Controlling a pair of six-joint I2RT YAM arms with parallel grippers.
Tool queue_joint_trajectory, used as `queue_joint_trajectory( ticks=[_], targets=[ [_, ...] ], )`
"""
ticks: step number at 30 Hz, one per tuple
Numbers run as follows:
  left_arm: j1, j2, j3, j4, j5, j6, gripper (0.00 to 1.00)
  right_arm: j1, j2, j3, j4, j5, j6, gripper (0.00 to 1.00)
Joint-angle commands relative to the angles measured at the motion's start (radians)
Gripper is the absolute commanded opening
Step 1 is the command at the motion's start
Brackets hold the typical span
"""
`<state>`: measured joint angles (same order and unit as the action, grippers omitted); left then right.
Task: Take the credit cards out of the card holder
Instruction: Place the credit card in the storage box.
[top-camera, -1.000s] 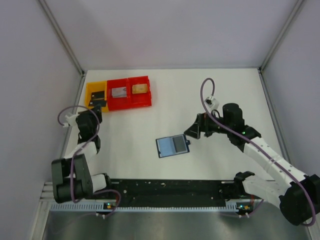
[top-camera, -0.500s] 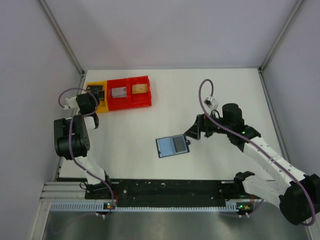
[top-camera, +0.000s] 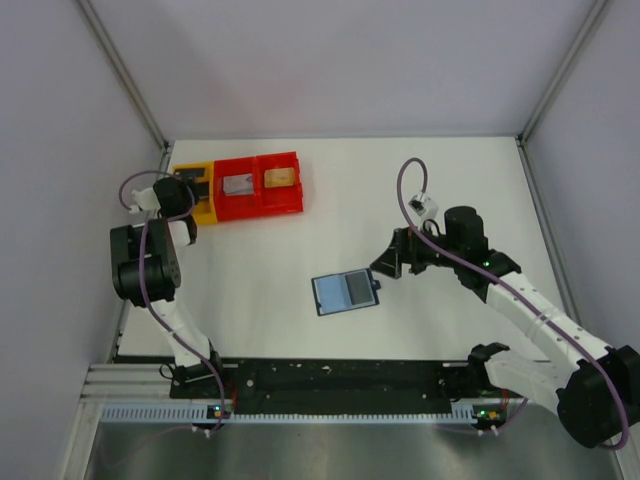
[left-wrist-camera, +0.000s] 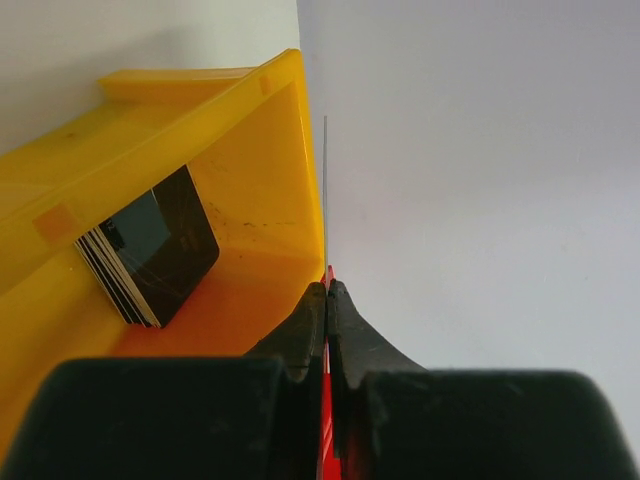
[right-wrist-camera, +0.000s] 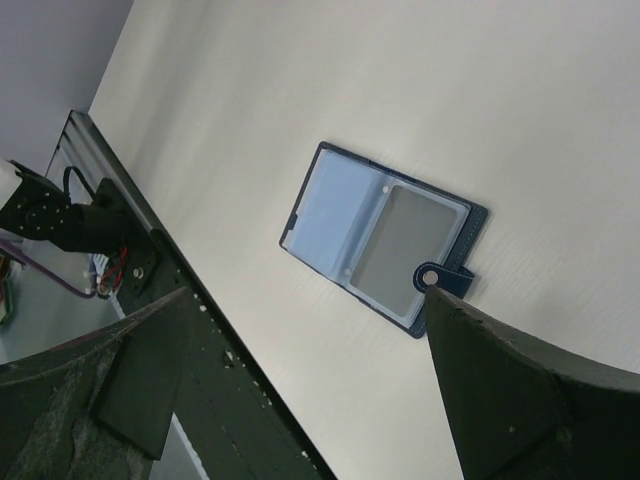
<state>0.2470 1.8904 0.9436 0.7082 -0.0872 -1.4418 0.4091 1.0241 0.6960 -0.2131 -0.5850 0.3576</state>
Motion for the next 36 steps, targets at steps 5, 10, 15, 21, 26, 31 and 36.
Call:
queue_joint_trajectory(
  ticks=[5, 10, 15, 21, 26, 31, 36],
  targets=[
    [-0.009, 0.062, 0.095, -0.102, -0.008, -0.009, 0.0, -0.016, 0.002, 0.031, 0.009, 0.011, -0.028, 0.95],
    [-0.02, 0.078, 0.129, -0.15, -0.023, -0.008, 0.0, -0.016, 0.001, 0.03, 0.007, 0.013, -0.026, 0.95],
    [-0.023, 0.09, 0.173, -0.205, -0.017, 0.007, 0.09, -0.016, 0.004, 0.03, 0.004, 0.016, -0.028, 0.95],
    [-0.031, 0.046, 0.17, -0.289, -0.031, 0.026, 0.3, -0.018, -0.012, 0.034, 0.0, 0.005, -0.022, 0.95],
    [-0.031, -0.005, 0.155, -0.361, -0.028, 0.032, 0.43, -0.02, -0.03, 0.033, -0.008, 0.004, -0.019, 0.95],
    [-0.037, -0.105, 0.115, -0.43, -0.02, 0.066, 0.53, -0.02, -0.041, 0.034, -0.014, 0.004, -0.012, 0.95],
    [-0.067, -0.281, 0.092, -0.565, -0.006, 0.171, 0.55, -0.02, -0.013, 0.043, -0.022, -0.002, 0.004, 0.95]
  ],
)
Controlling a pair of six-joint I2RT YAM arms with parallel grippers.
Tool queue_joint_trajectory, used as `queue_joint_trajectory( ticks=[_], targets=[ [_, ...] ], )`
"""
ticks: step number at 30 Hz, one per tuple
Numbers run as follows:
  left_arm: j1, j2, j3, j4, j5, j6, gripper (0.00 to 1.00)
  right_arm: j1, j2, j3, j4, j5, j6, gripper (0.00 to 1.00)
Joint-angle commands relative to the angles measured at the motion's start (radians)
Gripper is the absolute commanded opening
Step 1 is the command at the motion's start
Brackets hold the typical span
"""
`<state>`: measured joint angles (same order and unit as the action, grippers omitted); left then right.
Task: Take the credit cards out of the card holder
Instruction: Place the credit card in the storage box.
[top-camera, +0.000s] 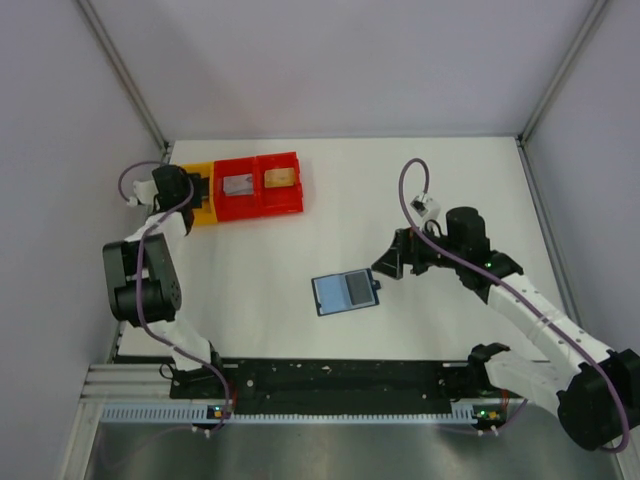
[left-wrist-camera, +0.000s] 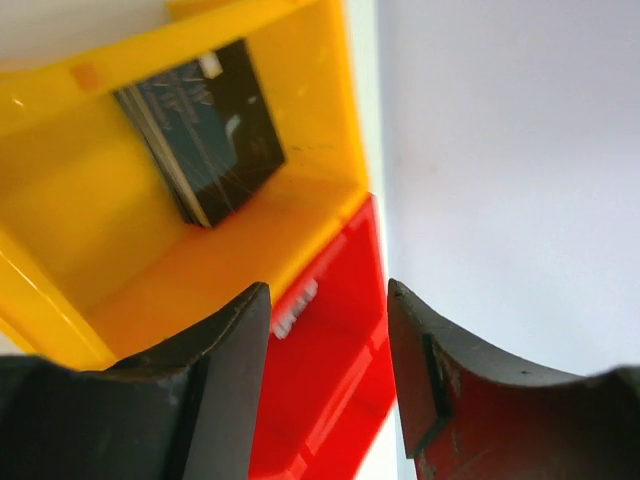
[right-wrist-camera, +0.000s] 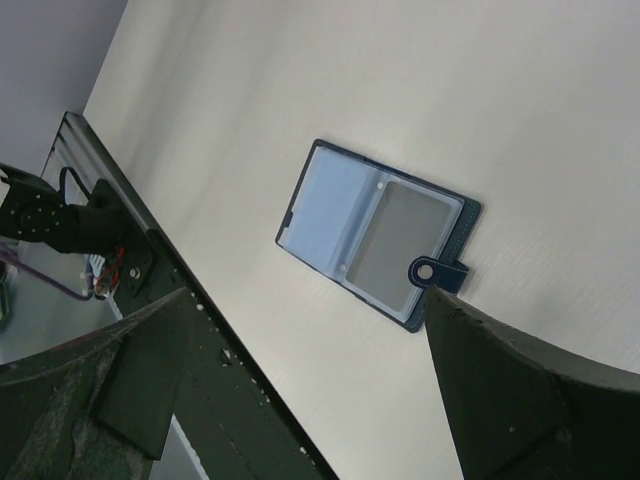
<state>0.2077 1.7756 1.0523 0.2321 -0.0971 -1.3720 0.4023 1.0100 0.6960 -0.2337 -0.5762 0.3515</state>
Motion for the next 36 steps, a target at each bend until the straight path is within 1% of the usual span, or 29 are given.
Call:
queue_joint_trajectory(
  ticks=[1, 7, 10, 11, 13, 14, 16, 19, 21, 26, 28, 31, 36],
  targets=[
    [-0.043, -0.204, -0.024, -0.111, 0.01, 0.128, 0.55, -0.011, 0.009, 0.045, -0.001, -0.013, 0.014, 0.95],
    [-0.2, -0.473, -0.132, -0.183, 0.074, 0.301, 0.55, -0.002, 0.073, 0.068, -0.016, -0.004, 0.033, 0.93],
    [-0.344, -0.592, -0.19, -0.22, 0.077, 0.416, 0.56, 0.023, 0.11, 0.082, -0.03, 0.036, 0.029, 0.9],
    [-0.408, -0.625, -0.205, -0.224, 0.088, 0.45, 0.57, 0.032, 0.124, 0.089, -0.036, 0.044, 0.029, 0.89],
    [-0.499, -0.679, -0.25, -0.269, 0.092, 0.5, 0.57, 0.058, 0.148, 0.106, -0.049, 0.073, 0.029, 0.87],
    [-0.54, -0.697, -0.268, -0.27, 0.14, 0.514, 0.57, 0.076, 0.159, 0.117, -0.055, 0.094, 0.027, 0.86],
    [-0.609, -0.725, -0.304, -0.284, 0.19, 0.542, 0.57, 0.114, 0.188, 0.138, -0.067, 0.137, 0.023, 0.84],
    [-0.711, -0.734, -0.34, -0.3, 0.244, 0.564, 0.54, 0.145, 0.243, 0.168, -0.076, 0.188, 0.029, 0.79],
    [-0.776, -0.723, -0.353, -0.3, 0.252, 0.571, 0.53, 0.159, 0.275, 0.181, -0.079, 0.223, 0.035, 0.75],
    [-0.904, -0.653, -0.357, -0.26, 0.257, 0.591, 0.51, 0.196, 0.381, 0.247, -0.118, 0.271, 0.032, 0.7],
    [-0.927, -0.613, -0.35, -0.249, 0.275, 0.602, 0.49, 0.211, 0.418, 0.264, -0.124, 0.3, 0.033, 0.68],
    [-0.938, -0.541, -0.348, -0.241, 0.309, 0.608, 0.46, 0.227, 0.467, 0.278, -0.124, 0.349, 0.04, 0.61],
    [-0.939, -0.458, -0.376, -0.195, 0.332, 0.616, 0.37, 0.233, 0.544, 0.296, -0.116, 0.374, 0.049, 0.52]
  ],
)
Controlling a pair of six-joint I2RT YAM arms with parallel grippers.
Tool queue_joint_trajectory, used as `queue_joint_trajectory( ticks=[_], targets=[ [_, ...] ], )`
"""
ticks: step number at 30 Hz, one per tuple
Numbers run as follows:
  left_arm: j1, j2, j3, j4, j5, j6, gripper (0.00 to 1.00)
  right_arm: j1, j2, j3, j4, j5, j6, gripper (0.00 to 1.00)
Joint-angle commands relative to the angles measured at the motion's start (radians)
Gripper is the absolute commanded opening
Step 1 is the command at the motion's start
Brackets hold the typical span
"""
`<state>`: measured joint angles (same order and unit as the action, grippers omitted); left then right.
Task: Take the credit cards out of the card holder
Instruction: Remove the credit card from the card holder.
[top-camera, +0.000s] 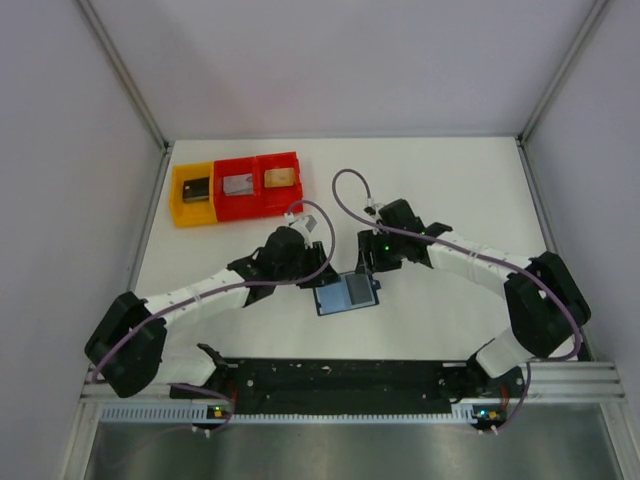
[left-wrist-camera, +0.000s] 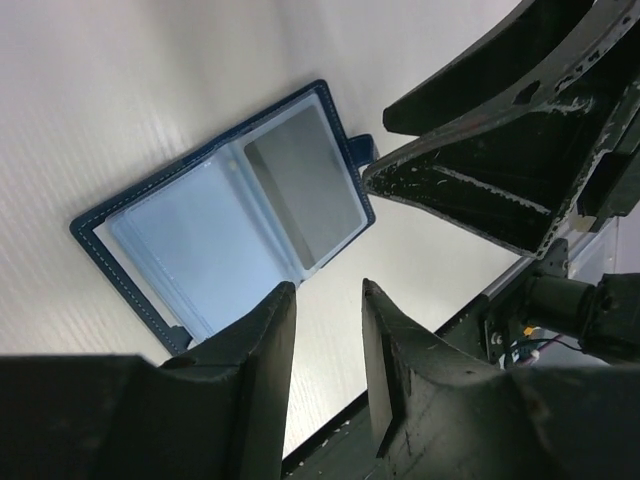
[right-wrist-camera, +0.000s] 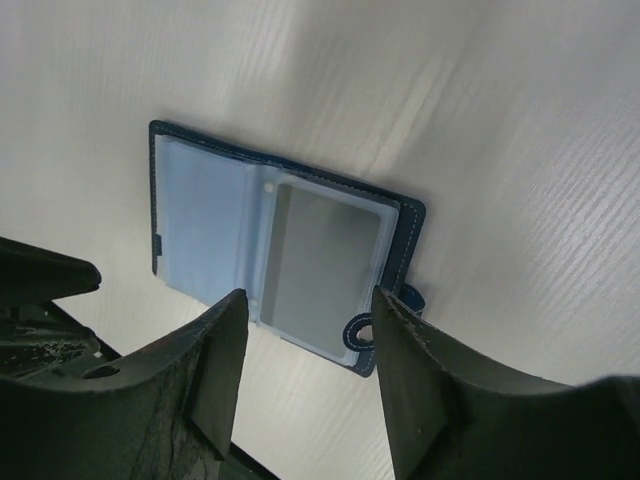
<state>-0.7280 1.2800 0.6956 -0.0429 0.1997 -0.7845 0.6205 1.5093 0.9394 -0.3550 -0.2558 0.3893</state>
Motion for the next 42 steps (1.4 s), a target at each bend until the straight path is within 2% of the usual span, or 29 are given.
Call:
queue_joint_trajectory(
  ticks=[1, 13, 18, 26, 42],
  targets=[
    [-0.004, 0.047, -0.025, 0.083, 0.038, 0.028, 0.36, 0.015, 0.057, 0.053, 0.008, 0.052, 0.011, 0.5],
    [-0.019, 0.16, -0.103, 0.101, 0.066, -0.001, 0.19, 0.018, 0.13, 0.03, 0.057, 0.02, 0.028, 0.35],
    [-0.021, 0.188, -0.108, 0.078, 0.058, -0.013, 0.15, 0.018, 0.147, 0.022, 0.06, 0.041, 0.029, 0.34],
    [-0.022, 0.196, -0.117, 0.055, 0.043, -0.024, 0.11, 0.019, 0.152, 0.001, 0.054, 0.087, 0.034, 0.34],
    [-0.022, 0.208, -0.114, 0.051, 0.05, -0.029, 0.1, 0.019, 0.164, -0.005, 0.074, 0.027, 0.042, 0.27]
  ],
)
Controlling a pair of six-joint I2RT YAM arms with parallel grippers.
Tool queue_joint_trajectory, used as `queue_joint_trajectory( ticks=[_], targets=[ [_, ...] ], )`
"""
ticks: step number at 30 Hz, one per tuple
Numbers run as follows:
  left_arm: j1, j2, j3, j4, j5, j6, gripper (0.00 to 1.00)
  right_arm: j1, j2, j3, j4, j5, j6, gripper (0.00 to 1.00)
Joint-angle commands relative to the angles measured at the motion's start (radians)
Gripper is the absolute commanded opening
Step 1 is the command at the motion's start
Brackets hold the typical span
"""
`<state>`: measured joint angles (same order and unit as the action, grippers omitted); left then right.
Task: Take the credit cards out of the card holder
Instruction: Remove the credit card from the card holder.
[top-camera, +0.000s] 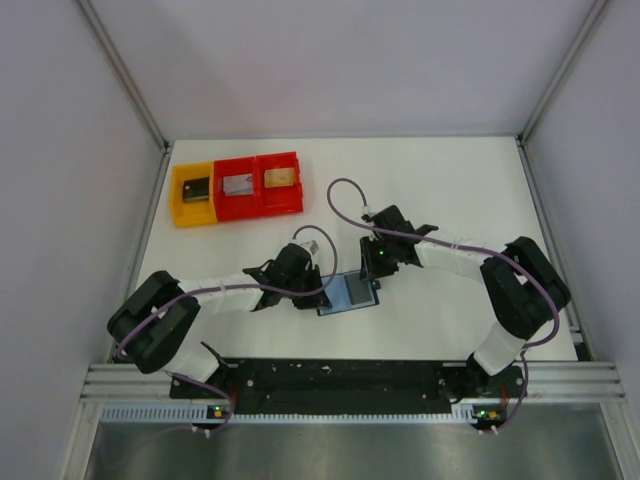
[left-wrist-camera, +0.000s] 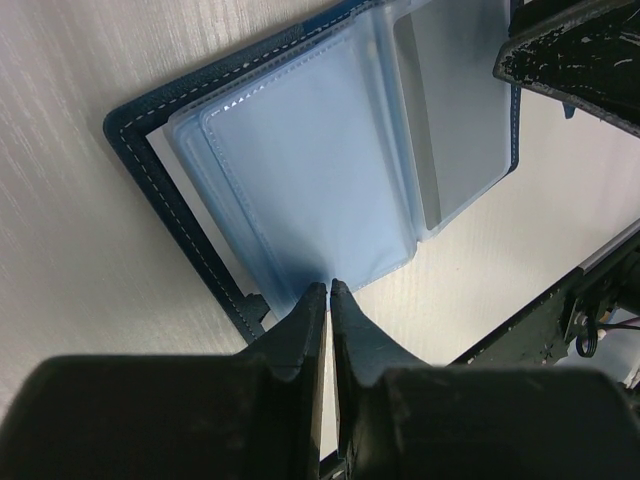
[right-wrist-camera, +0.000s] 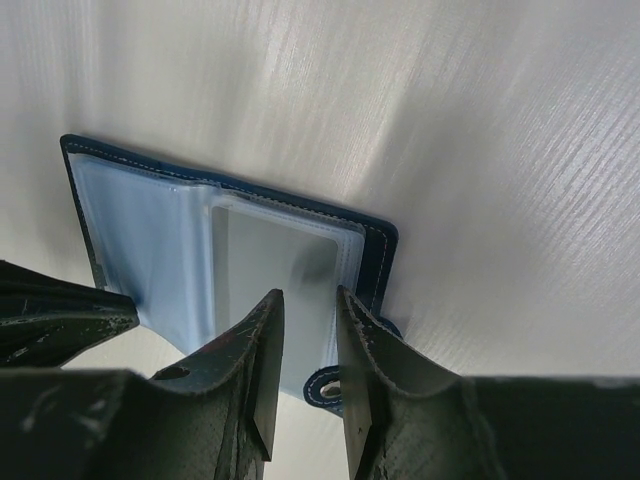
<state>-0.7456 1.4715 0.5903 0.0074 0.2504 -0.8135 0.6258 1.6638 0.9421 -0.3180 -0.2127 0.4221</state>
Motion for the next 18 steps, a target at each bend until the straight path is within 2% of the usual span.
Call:
queue_joint_trajectory(
  ticks=[1, 10, 18],
  targets=[
    [-0.005, 0.016, -0.01, 0.0, 0.001, 0.0, 0.1, 0.014, 0.011, -0.009, 0.036, -0.016, 0.009, 0.27],
    [-0.005, 0.018, -0.01, 0.0, 0.003, -0.003, 0.1, 0.014, 0.013, -0.017, 0.017, 0.022, 0.015, 0.29],
    [-0.006, 0.027, -0.007, 0.0, 0.006, -0.004, 0.1, 0.017, 0.013, -0.003, 0.02, -0.057, 0.012, 0.28]
  ],
)
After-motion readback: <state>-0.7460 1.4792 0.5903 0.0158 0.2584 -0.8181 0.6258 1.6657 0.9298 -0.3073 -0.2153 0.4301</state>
